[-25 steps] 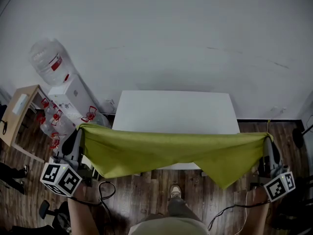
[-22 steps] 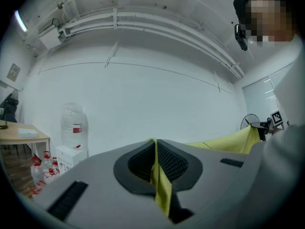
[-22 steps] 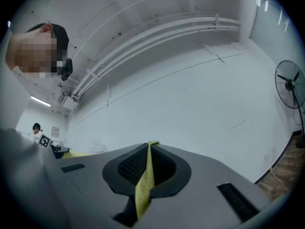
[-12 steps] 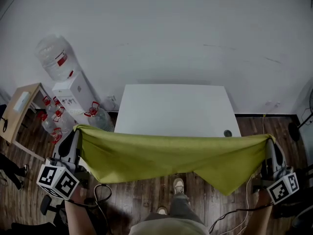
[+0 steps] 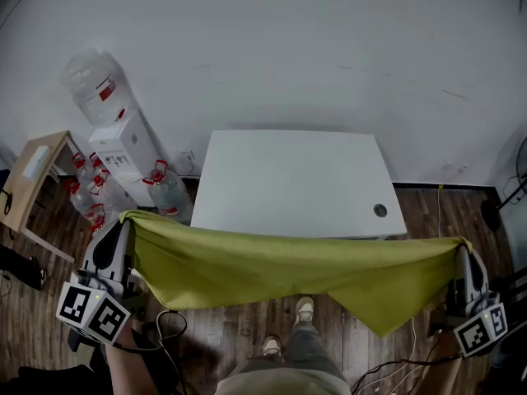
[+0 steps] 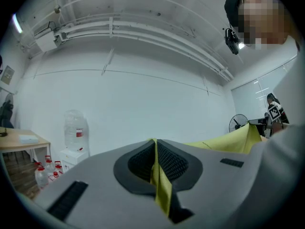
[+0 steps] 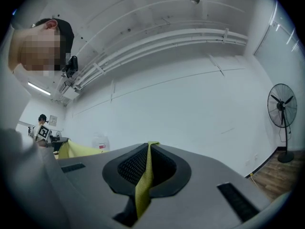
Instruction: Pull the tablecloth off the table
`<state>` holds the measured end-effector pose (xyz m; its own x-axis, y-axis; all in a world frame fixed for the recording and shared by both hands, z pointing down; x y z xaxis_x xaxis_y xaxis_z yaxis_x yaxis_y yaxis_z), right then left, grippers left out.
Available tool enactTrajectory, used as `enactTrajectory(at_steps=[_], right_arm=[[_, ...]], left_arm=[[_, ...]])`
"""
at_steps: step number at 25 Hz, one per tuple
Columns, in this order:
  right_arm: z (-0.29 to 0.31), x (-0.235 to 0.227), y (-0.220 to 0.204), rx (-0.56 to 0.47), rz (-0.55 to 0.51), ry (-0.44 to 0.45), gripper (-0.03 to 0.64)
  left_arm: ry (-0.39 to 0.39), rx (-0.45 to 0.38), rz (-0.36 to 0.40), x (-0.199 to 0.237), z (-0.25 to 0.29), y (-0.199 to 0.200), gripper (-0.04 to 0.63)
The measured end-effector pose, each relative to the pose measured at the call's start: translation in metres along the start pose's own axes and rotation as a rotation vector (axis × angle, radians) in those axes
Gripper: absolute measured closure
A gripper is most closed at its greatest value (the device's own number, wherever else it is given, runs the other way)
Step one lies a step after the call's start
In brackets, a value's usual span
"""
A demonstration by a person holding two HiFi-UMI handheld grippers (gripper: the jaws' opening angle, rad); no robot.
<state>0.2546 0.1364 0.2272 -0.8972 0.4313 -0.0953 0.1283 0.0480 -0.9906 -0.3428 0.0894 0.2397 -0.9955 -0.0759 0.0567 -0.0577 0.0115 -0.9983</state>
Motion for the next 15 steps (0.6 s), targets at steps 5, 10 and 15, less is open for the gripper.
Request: enactTrajectory(at_steps=[5, 10, 15], right_arm=[[-0.015, 0.008, -0.003, -0.003, 0.0, -0.008, 0.586], [-0.026, 0.011, -0.002, -0.008, 0.009, -0.016, 0.586], [-0.031, 0.014, 0.005, -0.017, 0.008, -0.014, 0.586]], left_arm=[[-0.009, 0.002, 0.012, 0.001, -0.014, -0.003, 0.568], [-0.013, -0.006, 0.006, 0.0, -0.028, 0.0, 0.568], [-0.011, -0.008, 0.004, -0.002, -0.038, 0.004, 0.568]])
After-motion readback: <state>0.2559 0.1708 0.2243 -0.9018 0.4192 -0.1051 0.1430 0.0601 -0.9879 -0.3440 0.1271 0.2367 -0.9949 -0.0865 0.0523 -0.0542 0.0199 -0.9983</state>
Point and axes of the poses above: the fingertips, and each gripper's own axes: z forward along the fingers, x to its left, y out of its top, the point moved 6 cm from there along -z, backward along the fingers, and after that the axes turned 10 degrees about y, right-handed, at the moved point
